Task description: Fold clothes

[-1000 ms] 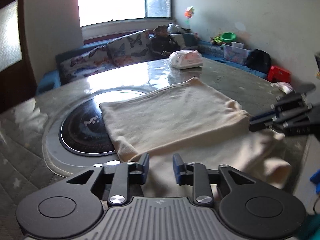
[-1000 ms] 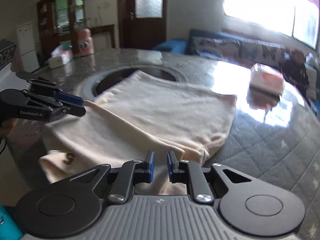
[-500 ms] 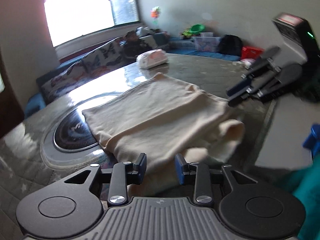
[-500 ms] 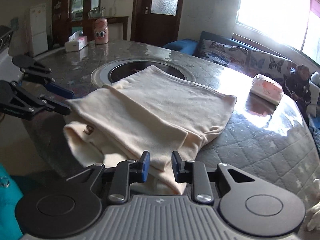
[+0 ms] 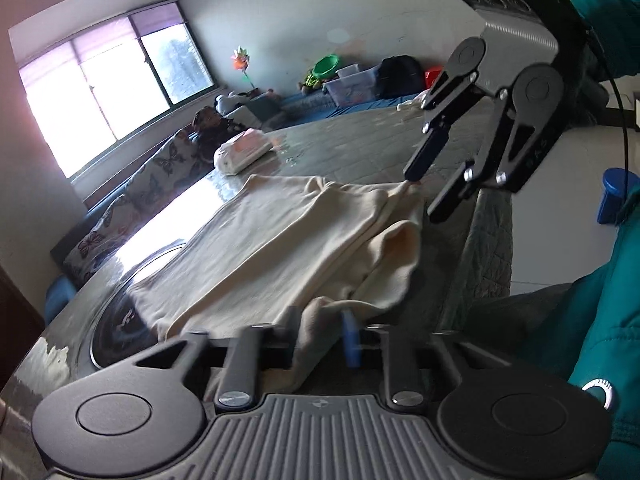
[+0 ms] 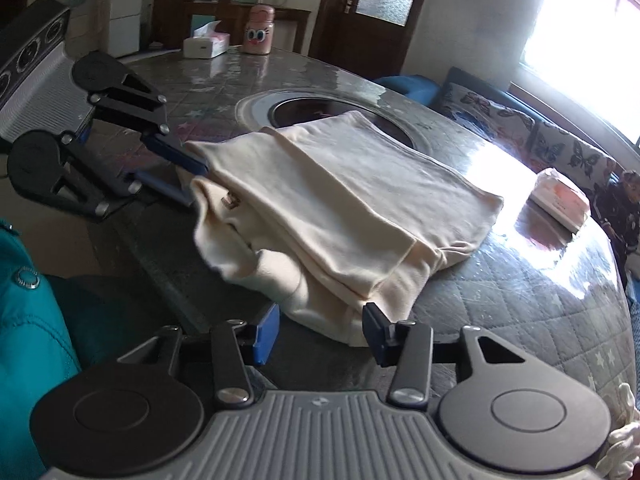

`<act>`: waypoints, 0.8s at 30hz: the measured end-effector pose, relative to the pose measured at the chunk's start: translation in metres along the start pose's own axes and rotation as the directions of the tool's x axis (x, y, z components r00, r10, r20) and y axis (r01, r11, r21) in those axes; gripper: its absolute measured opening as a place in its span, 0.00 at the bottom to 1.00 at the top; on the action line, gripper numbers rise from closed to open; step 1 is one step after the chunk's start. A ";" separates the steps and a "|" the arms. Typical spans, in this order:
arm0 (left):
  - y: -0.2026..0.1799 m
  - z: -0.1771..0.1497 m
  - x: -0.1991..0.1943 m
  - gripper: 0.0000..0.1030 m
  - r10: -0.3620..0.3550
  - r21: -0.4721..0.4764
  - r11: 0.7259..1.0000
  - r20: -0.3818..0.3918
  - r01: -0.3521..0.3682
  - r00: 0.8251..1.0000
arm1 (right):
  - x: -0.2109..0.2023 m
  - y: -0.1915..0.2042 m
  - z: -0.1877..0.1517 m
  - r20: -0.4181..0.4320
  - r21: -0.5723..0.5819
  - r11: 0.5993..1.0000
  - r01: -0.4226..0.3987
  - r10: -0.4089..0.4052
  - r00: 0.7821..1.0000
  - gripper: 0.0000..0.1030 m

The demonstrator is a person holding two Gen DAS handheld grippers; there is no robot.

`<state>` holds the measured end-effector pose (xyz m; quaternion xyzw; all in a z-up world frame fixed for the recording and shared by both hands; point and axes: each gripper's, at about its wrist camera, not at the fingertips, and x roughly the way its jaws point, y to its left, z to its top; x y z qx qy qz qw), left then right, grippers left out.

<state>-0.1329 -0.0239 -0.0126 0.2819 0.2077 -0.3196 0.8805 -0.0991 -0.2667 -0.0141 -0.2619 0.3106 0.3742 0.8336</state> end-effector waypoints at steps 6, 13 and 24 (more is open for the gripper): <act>0.032 0.015 0.010 0.08 0.011 -0.150 0.989 0.031 -0.006 0.999 | 0.004 0.011 0.000 0.043 -0.065 0.998 -0.010 0.013 0.999 0.51; 0.059 0.016 0.024 0.08 -0.009 -0.255 0.967 0.016 0.013 1.000 | 0.030 0.002 0.015 0.085 -0.012 0.999 -0.044 0.045 0.995 0.38; 0.060 -0.002 0.010 0.44 0.011 -0.232 0.973 -0.012 -0.013 1.000 | 0.037 -0.035 0.037 0.115 0.149 0.985 -0.092 0.076 0.991 0.11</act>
